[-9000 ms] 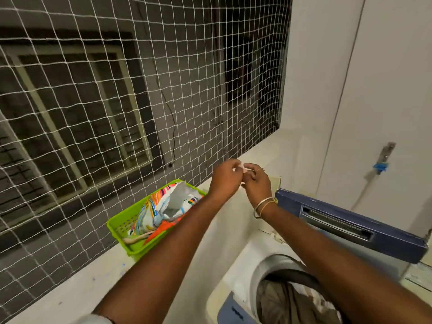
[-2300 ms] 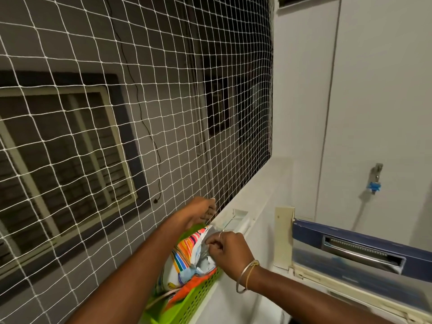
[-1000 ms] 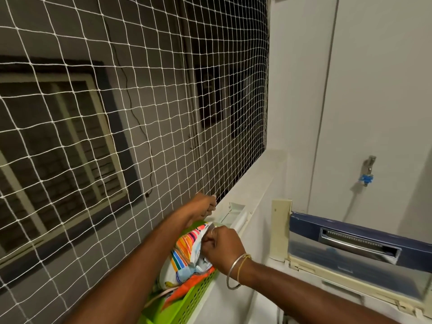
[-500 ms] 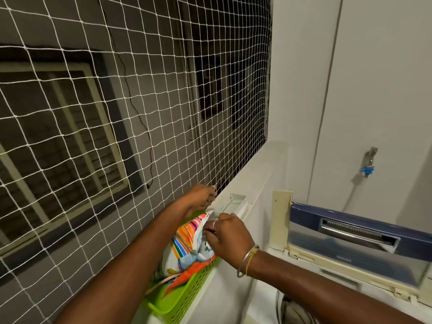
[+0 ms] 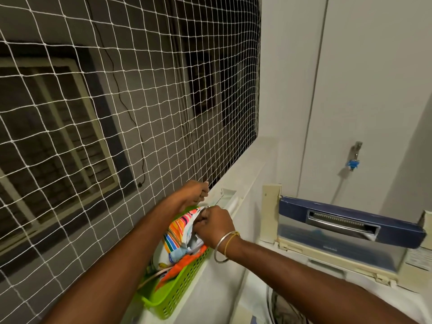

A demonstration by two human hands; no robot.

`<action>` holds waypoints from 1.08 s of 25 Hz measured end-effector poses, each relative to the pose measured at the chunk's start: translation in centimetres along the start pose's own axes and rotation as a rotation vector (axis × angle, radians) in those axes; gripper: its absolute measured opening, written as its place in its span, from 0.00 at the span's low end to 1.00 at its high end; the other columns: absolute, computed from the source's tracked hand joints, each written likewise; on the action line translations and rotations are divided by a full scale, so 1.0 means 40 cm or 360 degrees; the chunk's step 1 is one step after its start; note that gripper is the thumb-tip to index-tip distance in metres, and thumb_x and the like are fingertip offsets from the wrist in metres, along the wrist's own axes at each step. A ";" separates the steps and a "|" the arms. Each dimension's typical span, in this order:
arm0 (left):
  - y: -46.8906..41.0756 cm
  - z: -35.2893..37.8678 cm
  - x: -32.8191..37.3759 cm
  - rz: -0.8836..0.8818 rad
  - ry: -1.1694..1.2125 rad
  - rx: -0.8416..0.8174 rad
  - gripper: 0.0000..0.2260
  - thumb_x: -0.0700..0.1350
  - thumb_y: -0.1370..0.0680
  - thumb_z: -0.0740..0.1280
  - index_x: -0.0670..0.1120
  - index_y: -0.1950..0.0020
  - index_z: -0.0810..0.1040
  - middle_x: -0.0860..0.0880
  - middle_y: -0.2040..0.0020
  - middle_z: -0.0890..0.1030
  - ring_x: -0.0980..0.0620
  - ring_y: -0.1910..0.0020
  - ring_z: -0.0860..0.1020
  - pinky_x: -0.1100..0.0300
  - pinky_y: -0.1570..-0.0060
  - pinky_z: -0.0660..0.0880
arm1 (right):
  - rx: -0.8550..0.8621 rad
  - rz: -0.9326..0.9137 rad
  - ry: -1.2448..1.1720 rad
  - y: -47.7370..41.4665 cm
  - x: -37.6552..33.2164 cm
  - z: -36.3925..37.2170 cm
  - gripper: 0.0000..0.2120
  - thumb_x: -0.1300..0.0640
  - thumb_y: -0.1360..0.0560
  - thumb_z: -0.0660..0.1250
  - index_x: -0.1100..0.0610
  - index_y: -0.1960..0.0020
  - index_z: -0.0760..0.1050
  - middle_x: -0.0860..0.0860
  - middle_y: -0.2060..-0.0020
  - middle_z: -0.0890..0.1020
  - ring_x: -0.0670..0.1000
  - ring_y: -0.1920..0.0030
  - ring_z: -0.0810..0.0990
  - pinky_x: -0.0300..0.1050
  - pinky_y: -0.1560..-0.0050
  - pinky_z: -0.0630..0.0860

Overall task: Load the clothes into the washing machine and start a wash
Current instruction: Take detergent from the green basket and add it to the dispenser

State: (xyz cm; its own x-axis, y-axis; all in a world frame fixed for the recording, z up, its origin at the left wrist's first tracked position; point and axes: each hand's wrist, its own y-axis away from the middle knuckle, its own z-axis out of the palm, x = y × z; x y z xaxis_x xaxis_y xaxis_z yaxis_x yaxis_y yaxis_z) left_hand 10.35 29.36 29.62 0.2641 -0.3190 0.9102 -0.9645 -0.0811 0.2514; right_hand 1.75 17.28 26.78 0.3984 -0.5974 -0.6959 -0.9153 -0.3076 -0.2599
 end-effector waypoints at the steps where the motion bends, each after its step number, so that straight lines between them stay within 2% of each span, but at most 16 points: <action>1: 0.001 -0.002 0.001 0.0005 -0.0004 -0.0008 0.09 0.47 0.17 0.60 0.44 0.50 0.76 0.44 0.55 0.73 0.52 0.64 0.68 0.61 0.65 0.64 | -0.0004 0.0025 -0.0042 -0.003 0.003 -0.004 0.09 0.58 0.31 0.67 0.57 0.57 0.85 0.54 0.61 0.86 0.53 0.59 0.82 0.38 0.61 0.73; 4: 0.000 -0.006 -0.001 0.0021 0.0002 -0.0018 0.08 0.46 0.17 0.60 0.44 0.49 0.75 0.44 0.55 0.72 0.52 0.65 0.67 0.61 0.67 0.62 | 0.0003 0.0043 -0.0181 -0.008 0.015 -0.027 0.09 0.60 0.30 0.66 0.57 0.58 0.86 0.53 0.62 0.86 0.50 0.60 0.82 0.35 0.61 0.73; 9: 0.001 -0.010 -0.001 0.0010 -0.0027 -0.0024 0.07 0.47 0.18 0.61 0.46 0.49 0.75 0.44 0.55 0.72 0.52 0.64 0.68 0.61 0.66 0.62 | 0.0021 0.0133 -0.0377 -0.013 0.025 -0.084 0.07 0.62 0.32 0.68 0.57 0.62 0.85 0.52 0.67 0.85 0.49 0.64 0.84 0.43 0.57 0.82; 13: -0.005 -0.007 0.009 -0.0014 -0.0044 0.0006 0.11 0.49 0.17 0.60 0.44 0.50 0.77 0.44 0.54 0.75 0.52 0.66 0.68 0.61 0.66 0.62 | 0.0016 0.0177 -0.0414 -0.014 0.034 -0.126 0.06 0.62 0.33 0.71 0.55 0.61 0.85 0.49 0.68 0.85 0.46 0.64 0.84 0.39 0.56 0.81; 16: -0.005 0.000 0.019 -0.0035 -0.0077 0.0035 0.12 0.50 0.17 0.59 0.43 0.48 0.77 0.44 0.53 0.77 0.50 0.61 0.71 0.59 0.63 0.65 | 0.0049 0.0203 -0.0432 -0.019 0.041 -0.155 0.06 0.61 0.33 0.70 0.54 0.61 0.85 0.48 0.68 0.85 0.43 0.63 0.83 0.35 0.57 0.78; 19: -0.012 0.007 0.031 -0.0046 -0.0093 0.0038 0.11 0.49 0.17 0.59 0.43 0.48 0.77 0.44 0.51 0.77 0.49 0.59 0.72 0.59 0.63 0.66 | 0.0061 0.0195 -0.0475 -0.024 0.045 -0.180 0.06 0.62 0.32 0.70 0.54 0.62 0.85 0.48 0.69 0.85 0.46 0.61 0.84 0.37 0.55 0.79; 23: -0.022 0.015 0.047 -0.0047 -0.0124 0.0035 0.15 0.50 0.17 0.58 0.41 0.43 0.78 0.43 0.46 0.80 0.46 0.49 0.76 0.56 0.51 0.71 | 0.0071 0.0159 -0.0469 -0.031 0.050 -0.206 0.06 0.60 0.32 0.70 0.53 0.64 0.85 0.46 0.69 0.85 0.41 0.62 0.83 0.33 0.56 0.76; 25: -0.029 0.018 0.049 -0.0071 -0.0141 0.0045 0.17 0.50 0.17 0.59 0.39 0.39 0.78 0.42 0.40 0.80 0.43 0.41 0.77 0.53 0.43 0.71 | 0.0084 0.0147 -0.0475 -0.037 0.056 -0.218 0.06 0.60 0.32 0.70 0.53 0.64 0.85 0.46 0.69 0.85 0.42 0.62 0.83 0.36 0.55 0.77; 27: -0.035 0.023 0.055 -0.0063 -0.0156 0.0065 0.16 0.49 0.17 0.59 0.39 0.37 0.77 0.41 0.39 0.80 0.43 0.40 0.77 0.52 0.42 0.71 | 0.0114 0.0124 -0.0454 -0.043 0.063 -0.231 0.06 0.60 0.32 0.70 0.53 0.64 0.85 0.46 0.69 0.85 0.43 0.61 0.84 0.39 0.52 0.79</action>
State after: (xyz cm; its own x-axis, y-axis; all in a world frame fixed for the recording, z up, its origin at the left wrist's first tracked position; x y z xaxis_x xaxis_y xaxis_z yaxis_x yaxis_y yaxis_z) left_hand 12.28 27.91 30.95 0.3022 -0.4054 0.8627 -0.9532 -0.1333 0.2713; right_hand 4.88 9.46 31.65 0.3033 -0.3822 -0.8729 -0.9484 -0.2098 -0.2377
